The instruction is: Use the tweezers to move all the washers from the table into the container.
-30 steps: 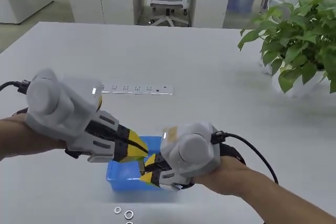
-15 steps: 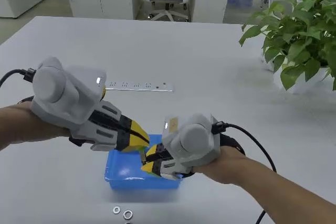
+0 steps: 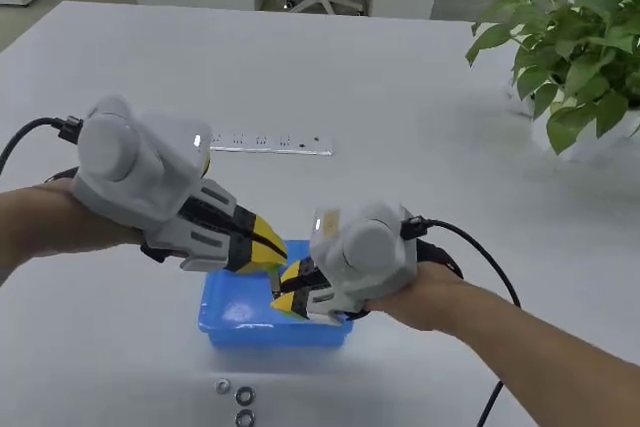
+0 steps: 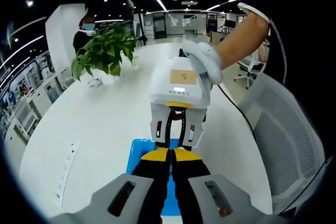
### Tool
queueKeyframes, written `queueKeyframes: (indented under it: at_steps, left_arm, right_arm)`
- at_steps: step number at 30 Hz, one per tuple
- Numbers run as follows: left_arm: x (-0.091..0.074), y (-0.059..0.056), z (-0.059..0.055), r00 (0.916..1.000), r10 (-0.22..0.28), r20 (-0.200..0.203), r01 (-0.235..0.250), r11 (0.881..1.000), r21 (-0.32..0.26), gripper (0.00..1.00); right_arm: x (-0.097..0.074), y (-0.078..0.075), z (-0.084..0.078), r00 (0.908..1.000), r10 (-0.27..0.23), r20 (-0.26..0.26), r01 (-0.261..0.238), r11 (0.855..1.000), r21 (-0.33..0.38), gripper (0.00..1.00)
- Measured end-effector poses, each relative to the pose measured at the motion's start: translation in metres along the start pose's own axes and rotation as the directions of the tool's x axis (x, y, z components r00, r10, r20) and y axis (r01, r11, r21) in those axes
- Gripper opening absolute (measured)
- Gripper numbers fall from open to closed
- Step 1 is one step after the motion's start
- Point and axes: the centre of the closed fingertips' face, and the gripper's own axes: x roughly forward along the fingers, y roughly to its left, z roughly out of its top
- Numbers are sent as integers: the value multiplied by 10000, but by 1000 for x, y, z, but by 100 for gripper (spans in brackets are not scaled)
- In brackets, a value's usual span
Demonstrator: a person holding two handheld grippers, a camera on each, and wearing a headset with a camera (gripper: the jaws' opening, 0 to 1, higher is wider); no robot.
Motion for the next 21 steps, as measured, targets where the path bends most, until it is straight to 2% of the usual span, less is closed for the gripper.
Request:
queueKeyframes:
  at_steps: [21]
  left_arm:
    - [11, 9, -26, 10000, -17, -64, 14, 9988, -484, 5]
  right_arm:
    - [23, -4, -17, 9980, 473, -413, -465, 9987, 208, 11]
